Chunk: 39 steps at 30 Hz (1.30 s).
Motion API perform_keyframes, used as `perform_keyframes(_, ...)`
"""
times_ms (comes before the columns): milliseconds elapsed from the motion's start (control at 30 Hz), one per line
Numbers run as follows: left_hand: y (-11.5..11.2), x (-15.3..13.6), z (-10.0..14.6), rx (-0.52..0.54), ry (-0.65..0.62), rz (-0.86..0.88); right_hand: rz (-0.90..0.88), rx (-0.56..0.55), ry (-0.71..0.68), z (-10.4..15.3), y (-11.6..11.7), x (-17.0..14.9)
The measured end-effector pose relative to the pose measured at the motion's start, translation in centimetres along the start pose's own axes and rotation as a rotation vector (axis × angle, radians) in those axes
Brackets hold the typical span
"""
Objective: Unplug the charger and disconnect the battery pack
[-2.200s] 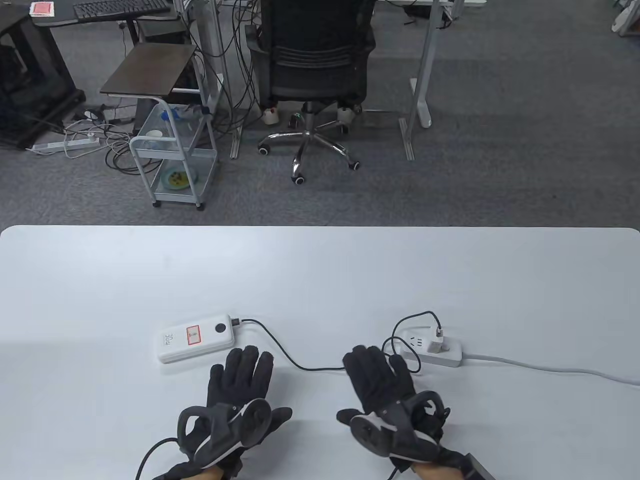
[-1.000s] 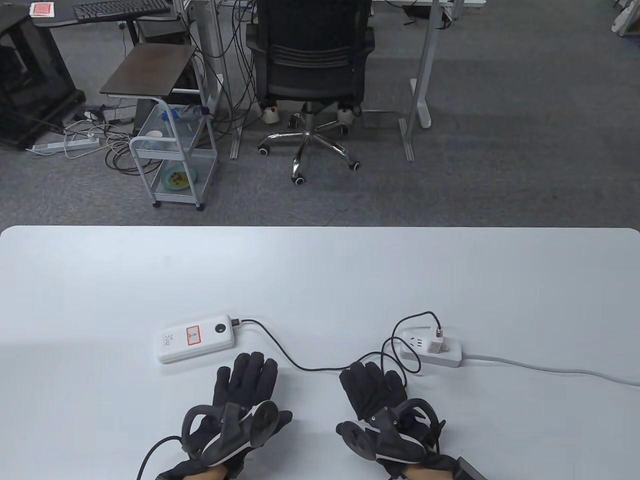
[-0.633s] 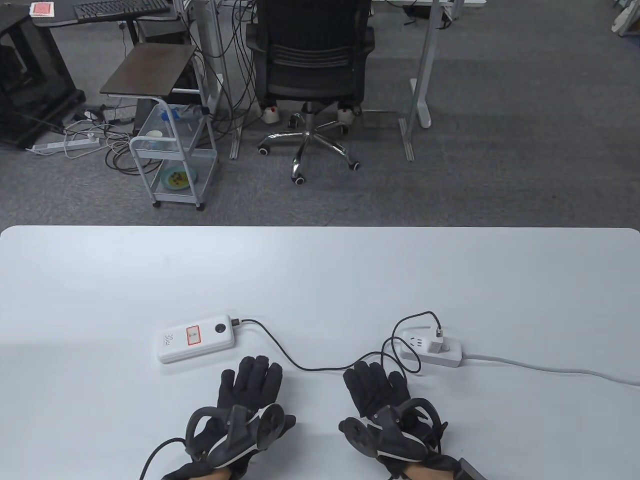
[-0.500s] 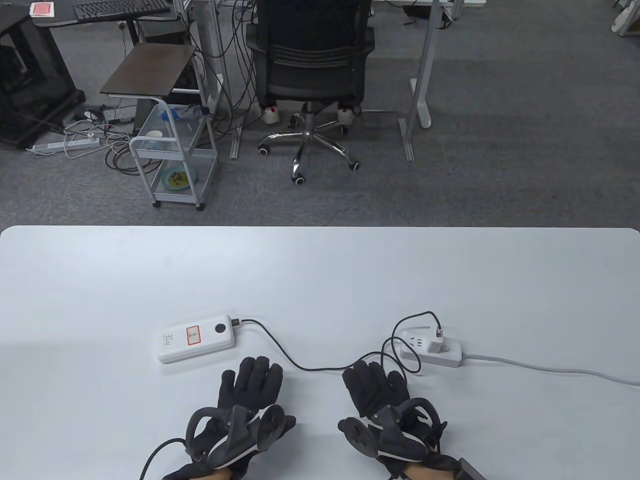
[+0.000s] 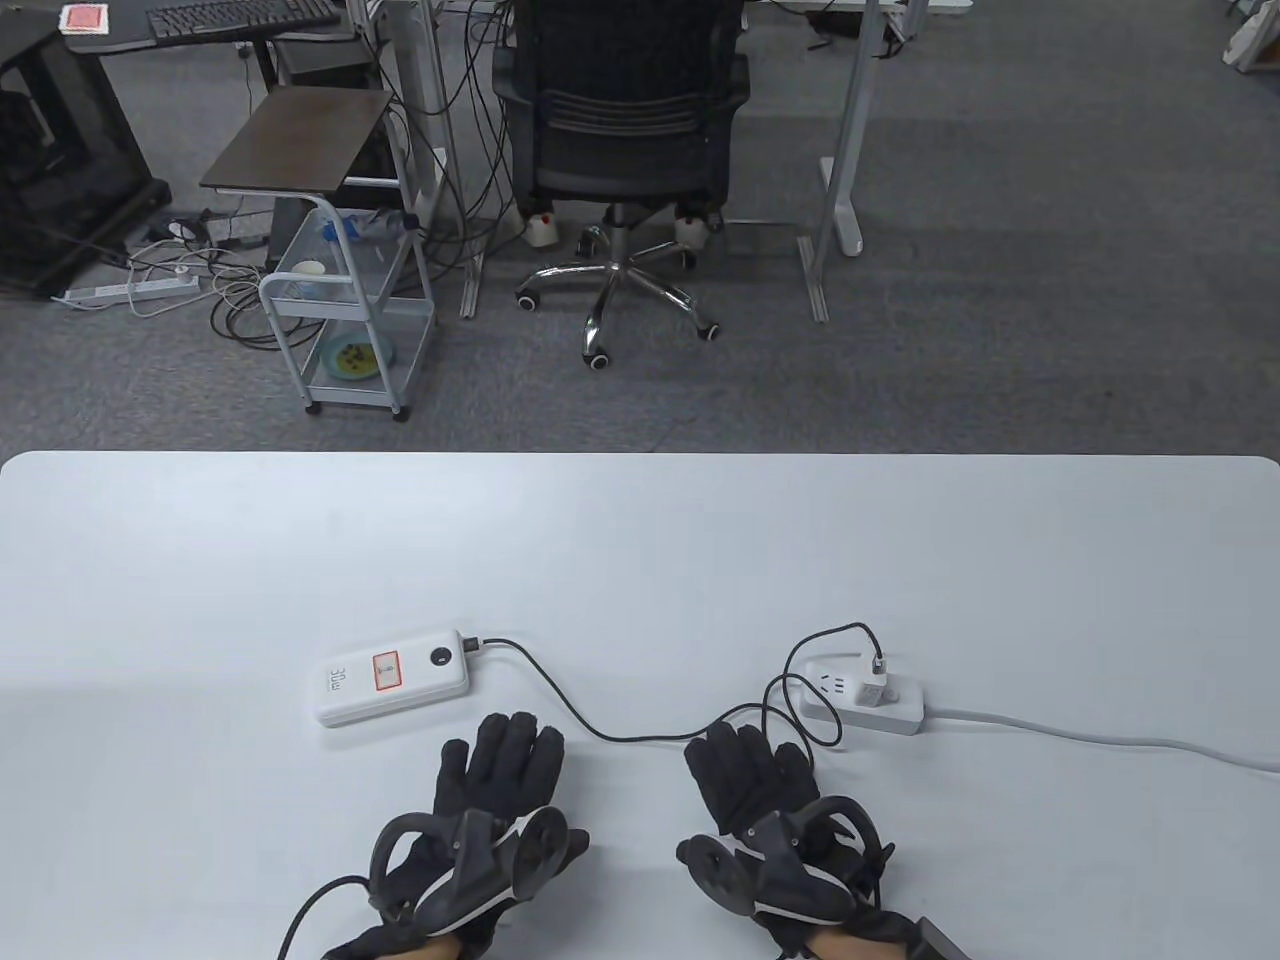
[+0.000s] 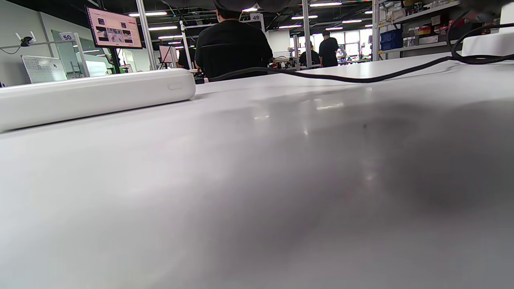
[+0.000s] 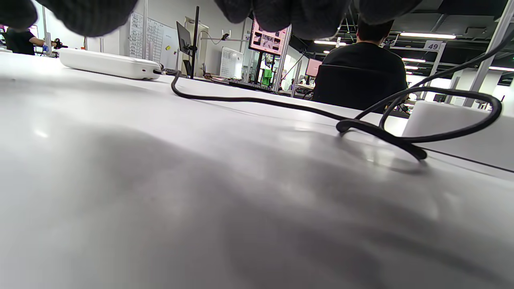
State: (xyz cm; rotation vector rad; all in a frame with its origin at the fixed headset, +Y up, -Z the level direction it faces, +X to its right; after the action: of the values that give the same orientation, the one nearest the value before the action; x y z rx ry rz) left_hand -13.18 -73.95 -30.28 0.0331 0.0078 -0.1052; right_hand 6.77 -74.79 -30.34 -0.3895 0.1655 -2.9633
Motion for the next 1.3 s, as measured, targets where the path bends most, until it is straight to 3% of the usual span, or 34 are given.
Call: perform_keyframes(1300,-0.57,0.09,-0.25,-0.005,0.000,-0.004,-0.008,-0.019,0.001,0.13,-0.10,0.10)
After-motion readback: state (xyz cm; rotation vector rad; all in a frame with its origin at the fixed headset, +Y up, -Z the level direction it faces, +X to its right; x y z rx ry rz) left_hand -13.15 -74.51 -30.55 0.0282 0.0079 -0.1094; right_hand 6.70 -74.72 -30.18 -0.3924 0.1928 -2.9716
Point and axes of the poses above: the tracker on the back of each hand, its own x axis roughly to the thumb side, its own z axis roughly from the fingertips to the wrist, y = z × x, the point moved 5 cm from there along -z, roughly from the wrist to the fingertips, and after that the axes turned 13 degrees about y, right-handed, at the moved point
